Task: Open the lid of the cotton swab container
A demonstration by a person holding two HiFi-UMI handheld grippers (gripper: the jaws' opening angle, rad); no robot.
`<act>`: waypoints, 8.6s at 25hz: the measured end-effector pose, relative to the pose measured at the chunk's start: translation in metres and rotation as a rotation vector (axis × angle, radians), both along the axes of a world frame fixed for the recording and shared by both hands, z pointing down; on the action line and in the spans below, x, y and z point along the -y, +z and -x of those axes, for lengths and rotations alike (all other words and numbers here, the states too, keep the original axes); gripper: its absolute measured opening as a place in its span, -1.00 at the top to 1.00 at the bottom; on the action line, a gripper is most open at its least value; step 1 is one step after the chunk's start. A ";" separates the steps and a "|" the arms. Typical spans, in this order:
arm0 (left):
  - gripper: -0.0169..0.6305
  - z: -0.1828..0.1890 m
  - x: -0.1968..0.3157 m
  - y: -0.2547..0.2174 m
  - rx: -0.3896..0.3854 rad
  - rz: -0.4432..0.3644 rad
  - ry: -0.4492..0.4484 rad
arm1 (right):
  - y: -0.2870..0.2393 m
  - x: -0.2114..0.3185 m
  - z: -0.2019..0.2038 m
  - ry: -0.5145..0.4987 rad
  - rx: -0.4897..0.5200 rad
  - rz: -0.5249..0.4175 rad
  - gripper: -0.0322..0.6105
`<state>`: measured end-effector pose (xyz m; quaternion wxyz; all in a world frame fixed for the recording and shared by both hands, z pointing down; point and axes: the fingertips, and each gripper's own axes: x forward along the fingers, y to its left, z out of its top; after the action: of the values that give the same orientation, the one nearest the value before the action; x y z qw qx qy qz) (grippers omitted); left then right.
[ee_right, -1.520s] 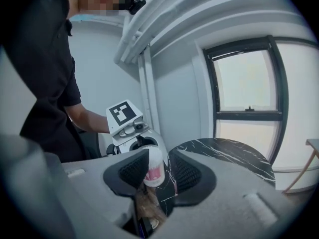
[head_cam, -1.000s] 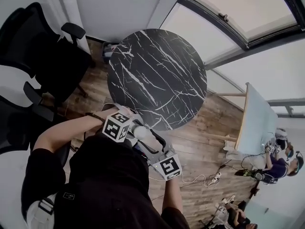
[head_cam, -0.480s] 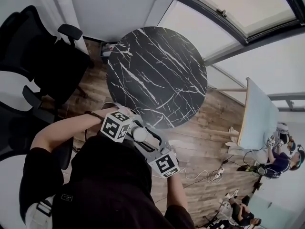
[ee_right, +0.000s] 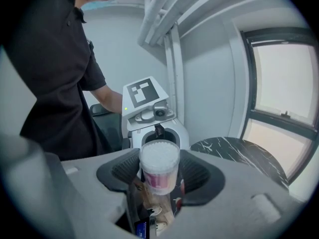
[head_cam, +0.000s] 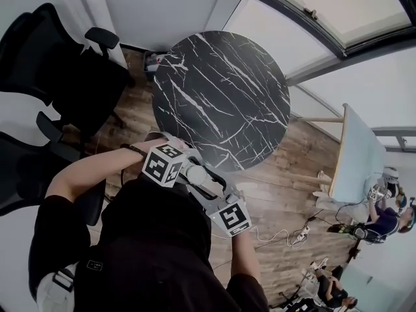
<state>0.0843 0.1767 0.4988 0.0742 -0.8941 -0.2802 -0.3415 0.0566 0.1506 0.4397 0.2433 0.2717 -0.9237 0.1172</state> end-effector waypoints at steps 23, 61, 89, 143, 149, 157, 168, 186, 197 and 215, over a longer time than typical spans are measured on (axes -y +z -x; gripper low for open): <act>0.19 0.000 -0.002 0.006 -0.013 -0.010 -0.001 | 0.003 -0.001 -0.004 0.006 0.078 0.125 0.15; 0.16 0.006 0.018 0.016 0.000 0.063 -0.199 | 0.014 0.013 -0.005 0.119 0.081 0.097 0.13; 0.16 -0.008 0.020 0.025 0.010 0.062 -0.277 | 0.014 0.019 -0.016 0.282 0.114 0.045 0.14; 0.16 -0.010 0.007 0.025 -0.030 -0.032 -0.225 | -0.004 0.017 -0.019 0.255 0.251 0.142 0.16; 0.16 -0.006 -0.001 0.029 -0.008 -0.023 -0.205 | -0.010 0.020 -0.018 0.258 0.276 0.124 0.16; 0.16 -0.005 -0.011 0.033 0.006 -0.031 -0.182 | -0.015 0.025 -0.023 0.252 0.284 0.104 0.16; 0.16 -0.008 -0.016 0.032 -0.008 -0.026 -0.167 | -0.019 0.028 -0.030 0.248 0.284 0.077 0.47; 0.16 -0.013 -0.025 0.025 -0.023 -0.006 -0.166 | -0.008 0.040 -0.045 0.256 0.299 0.123 0.61; 0.16 -0.013 -0.032 0.019 -0.037 -0.005 -0.152 | 0.010 0.042 -0.046 0.248 0.312 0.185 0.68; 0.16 -0.001 -0.037 0.036 0.021 0.043 -0.226 | 0.012 0.035 -0.045 0.296 0.399 0.225 0.64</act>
<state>0.0855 0.2134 0.5346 0.0132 -0.9178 -0.1854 -0.3510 0.1016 0.1156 0.4512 0.0654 0.3468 -0.8847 0.3045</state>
